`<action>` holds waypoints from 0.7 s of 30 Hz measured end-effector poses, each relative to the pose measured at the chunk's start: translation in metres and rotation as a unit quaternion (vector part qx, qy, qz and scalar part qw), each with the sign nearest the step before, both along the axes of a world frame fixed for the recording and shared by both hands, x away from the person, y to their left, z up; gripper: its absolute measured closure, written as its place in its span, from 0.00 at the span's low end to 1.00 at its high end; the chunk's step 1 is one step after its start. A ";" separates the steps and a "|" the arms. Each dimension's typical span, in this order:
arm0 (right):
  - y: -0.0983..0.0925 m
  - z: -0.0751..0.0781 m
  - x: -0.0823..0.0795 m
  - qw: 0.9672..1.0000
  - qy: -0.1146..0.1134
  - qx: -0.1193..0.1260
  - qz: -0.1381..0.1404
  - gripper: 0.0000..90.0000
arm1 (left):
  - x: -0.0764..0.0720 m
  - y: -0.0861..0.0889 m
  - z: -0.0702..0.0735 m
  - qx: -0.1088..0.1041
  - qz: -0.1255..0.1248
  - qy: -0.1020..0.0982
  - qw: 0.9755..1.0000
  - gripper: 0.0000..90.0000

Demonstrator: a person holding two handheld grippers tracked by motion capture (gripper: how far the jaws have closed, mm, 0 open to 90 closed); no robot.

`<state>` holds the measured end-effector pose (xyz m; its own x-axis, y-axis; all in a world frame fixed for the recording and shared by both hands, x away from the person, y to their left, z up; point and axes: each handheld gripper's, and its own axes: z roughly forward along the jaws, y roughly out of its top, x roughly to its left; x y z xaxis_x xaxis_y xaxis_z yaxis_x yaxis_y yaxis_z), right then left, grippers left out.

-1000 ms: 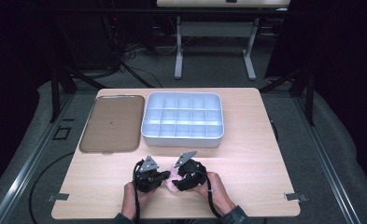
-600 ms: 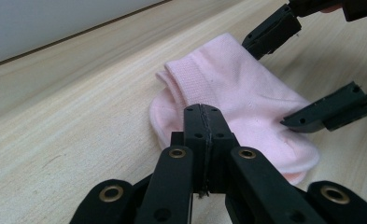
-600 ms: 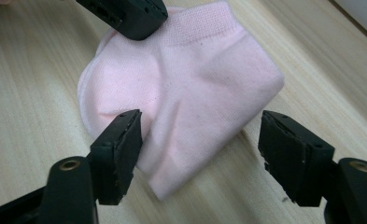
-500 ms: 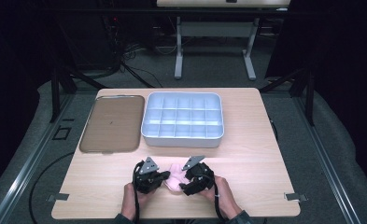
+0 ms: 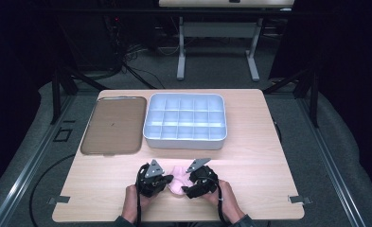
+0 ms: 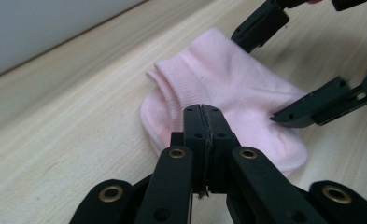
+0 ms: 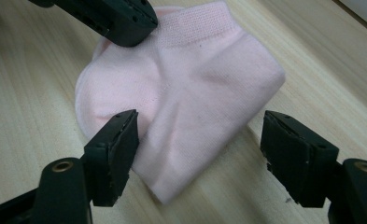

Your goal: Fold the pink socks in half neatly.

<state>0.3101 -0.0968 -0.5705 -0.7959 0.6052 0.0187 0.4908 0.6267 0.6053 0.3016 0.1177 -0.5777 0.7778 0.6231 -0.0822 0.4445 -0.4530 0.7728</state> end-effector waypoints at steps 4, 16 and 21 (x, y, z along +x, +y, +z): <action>-0.002 0.000 0.000 1.000 0.011 0.006 0.001 0.33 | 0.000 0.002 -0.003 -0.009 -0.007 0.001 1.000 1.00; -0.029 0.011 0.008 0.995 0.042 0.070 -0.050 0.57 | 0.002 0.010 -0.010 -0.041 -0.018 -0.003 0.999 1.00; -0.023 0.005 0.007 0.996 0.050 0.060 -0.046 0.60 | 0.001 0.010 -0.010 -0.041 -0.017 -0.004 0.999 1.00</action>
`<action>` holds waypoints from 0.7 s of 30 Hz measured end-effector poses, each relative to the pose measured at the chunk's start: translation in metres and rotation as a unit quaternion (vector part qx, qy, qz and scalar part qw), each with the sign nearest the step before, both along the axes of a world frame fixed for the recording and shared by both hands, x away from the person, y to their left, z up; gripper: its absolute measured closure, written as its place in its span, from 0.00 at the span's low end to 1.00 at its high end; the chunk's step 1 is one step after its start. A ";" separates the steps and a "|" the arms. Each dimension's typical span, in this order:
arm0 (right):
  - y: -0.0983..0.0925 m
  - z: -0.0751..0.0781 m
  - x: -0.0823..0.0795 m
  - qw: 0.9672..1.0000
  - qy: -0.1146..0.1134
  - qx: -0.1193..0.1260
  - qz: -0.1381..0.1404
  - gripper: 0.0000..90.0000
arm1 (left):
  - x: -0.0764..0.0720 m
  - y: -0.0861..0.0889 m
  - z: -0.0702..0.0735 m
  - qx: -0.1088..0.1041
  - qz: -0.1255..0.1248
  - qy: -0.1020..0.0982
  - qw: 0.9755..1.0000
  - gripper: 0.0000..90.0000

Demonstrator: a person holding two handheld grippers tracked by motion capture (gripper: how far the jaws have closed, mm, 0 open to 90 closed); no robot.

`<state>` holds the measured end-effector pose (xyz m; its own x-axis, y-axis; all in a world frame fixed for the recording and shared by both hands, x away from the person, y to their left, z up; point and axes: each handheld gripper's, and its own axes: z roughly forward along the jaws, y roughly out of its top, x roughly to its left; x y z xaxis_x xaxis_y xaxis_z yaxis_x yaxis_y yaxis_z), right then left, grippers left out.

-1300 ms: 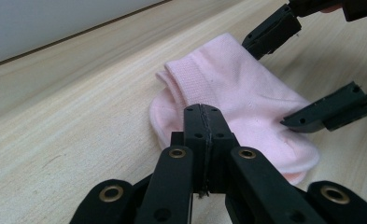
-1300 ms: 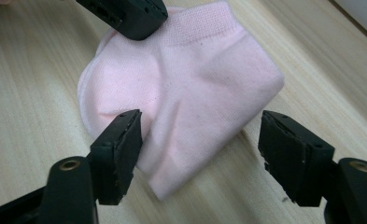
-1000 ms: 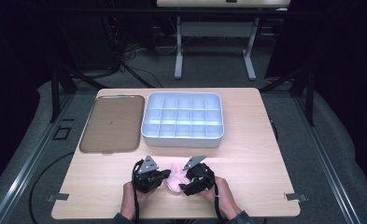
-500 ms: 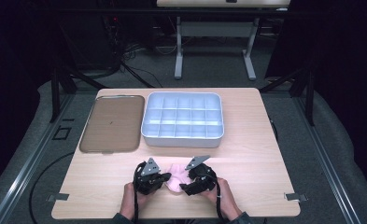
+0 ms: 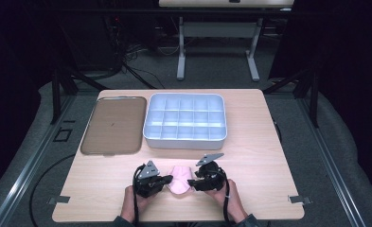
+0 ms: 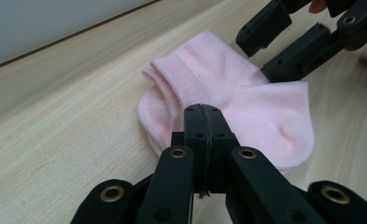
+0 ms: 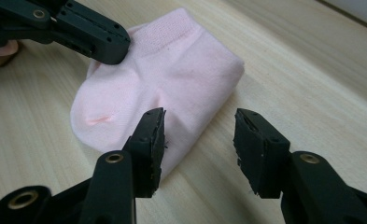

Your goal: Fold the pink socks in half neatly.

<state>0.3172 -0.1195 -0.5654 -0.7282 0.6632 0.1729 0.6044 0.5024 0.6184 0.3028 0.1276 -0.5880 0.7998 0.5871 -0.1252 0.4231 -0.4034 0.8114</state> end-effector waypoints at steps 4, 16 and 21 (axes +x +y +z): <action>0.006 -0.004 -0.001 1.000 0.003 -0.005 0.004 0.71 | -0.001 0.000 0.000 0.002 0.001 -0.003 1.000 1.00; 0.004 -0.009 -0.008 0.999 -0.004 0.037 -0.006 0.95 | -0.001 0.000 0.000 0.003 0.004 -0.003 1.000 1.00; 0.000 -0.005 -0.008 0.999 0.001 0.051 -0.009 0.94 | 0.000 -0.001 0.000 -0.001 0.008 0.001 1.000 1.00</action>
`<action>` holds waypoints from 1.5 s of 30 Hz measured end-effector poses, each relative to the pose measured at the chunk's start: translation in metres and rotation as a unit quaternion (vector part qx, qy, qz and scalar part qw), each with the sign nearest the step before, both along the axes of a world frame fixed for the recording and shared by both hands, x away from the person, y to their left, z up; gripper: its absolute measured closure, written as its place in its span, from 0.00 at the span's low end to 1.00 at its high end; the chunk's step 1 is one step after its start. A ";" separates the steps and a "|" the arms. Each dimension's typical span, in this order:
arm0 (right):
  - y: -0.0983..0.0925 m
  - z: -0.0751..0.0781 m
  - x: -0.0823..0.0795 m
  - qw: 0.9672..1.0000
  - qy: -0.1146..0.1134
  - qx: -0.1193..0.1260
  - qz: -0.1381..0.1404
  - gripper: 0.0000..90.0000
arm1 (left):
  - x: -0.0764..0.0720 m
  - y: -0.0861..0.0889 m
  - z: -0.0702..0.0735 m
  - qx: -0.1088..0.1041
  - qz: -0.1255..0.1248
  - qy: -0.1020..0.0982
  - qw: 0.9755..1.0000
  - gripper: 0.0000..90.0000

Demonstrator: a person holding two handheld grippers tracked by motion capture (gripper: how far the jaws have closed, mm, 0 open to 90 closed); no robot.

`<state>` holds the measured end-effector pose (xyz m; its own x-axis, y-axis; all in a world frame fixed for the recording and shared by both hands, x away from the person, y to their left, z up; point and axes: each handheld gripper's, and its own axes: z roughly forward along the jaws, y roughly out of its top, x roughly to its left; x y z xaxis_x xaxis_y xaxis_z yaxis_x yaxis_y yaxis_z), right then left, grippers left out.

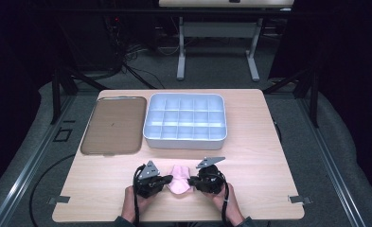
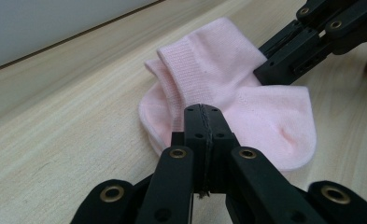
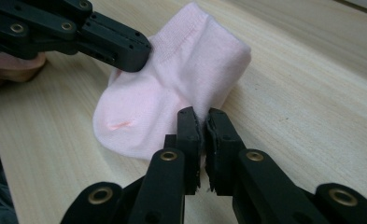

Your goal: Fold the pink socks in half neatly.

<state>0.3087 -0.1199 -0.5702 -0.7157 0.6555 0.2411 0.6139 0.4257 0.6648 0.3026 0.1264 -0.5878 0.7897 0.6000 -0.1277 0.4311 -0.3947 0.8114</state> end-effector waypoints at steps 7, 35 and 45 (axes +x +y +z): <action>-0.008 0.008 -0.001 1.000 0.010 0.017 -0.006 0.93 | 0.001 -0.009 0.000 -0.003 0.012 0.008 1.000 1.00; 0.001 0.025 0.000 1.000 0.000 0.030 0.003 0.93 | 0.007 -0.026 0.002 0.014 -0.004 0.001 1.000 1.00; -0.012 0.023 -0.005 0.999 0.005 0.039 -0.024 0.93 | -0.003 -0.023 0.009 0.017 0.002 -0.010 1.000 0.97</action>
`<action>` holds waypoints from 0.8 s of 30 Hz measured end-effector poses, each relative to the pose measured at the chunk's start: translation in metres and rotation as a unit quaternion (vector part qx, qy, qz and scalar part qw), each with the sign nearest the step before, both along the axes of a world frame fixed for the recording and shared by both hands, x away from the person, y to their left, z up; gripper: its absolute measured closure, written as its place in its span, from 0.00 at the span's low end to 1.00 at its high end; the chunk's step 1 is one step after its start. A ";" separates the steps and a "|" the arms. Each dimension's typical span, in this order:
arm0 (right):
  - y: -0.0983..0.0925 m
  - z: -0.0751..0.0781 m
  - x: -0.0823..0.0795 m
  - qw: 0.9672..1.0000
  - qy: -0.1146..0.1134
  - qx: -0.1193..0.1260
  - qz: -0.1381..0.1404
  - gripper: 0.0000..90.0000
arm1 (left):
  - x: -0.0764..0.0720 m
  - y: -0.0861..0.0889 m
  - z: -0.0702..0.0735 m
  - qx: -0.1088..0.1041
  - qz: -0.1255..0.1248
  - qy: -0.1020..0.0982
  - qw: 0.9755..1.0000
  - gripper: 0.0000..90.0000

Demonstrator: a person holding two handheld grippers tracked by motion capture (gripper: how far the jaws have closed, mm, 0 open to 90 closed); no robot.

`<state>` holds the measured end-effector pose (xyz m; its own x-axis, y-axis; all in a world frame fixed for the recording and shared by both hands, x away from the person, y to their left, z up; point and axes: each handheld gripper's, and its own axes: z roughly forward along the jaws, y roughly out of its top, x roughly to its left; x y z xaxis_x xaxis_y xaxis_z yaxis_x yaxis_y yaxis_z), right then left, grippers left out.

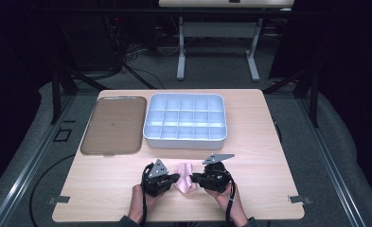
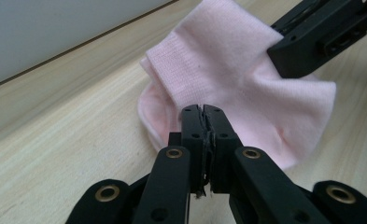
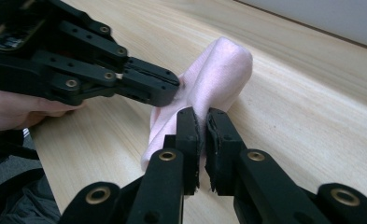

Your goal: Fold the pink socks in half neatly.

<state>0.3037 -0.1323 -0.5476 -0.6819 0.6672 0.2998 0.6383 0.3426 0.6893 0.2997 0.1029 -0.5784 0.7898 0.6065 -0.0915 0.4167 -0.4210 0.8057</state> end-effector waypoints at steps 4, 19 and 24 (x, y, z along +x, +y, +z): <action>-0.003 -0.002 -0.003 1.000 0.000 -0.001 -0.005 0.93 | -0.003 0.000 -0.002 0.008 0.009 0.000 1.000 0.97; 0.019 0.003 0.006 0.998 -0.018 -0.053 0.018 0.93 | 0.007 -0.010 -0.010 0.023 0.007 0.015 1.000 1.00; 0.029 0.000 0.010 0.998 -0.020 -0.058 0.023 0.93 | 0.009 -0.009 -0.010 0.018 0.005 0.020 1.000 1.00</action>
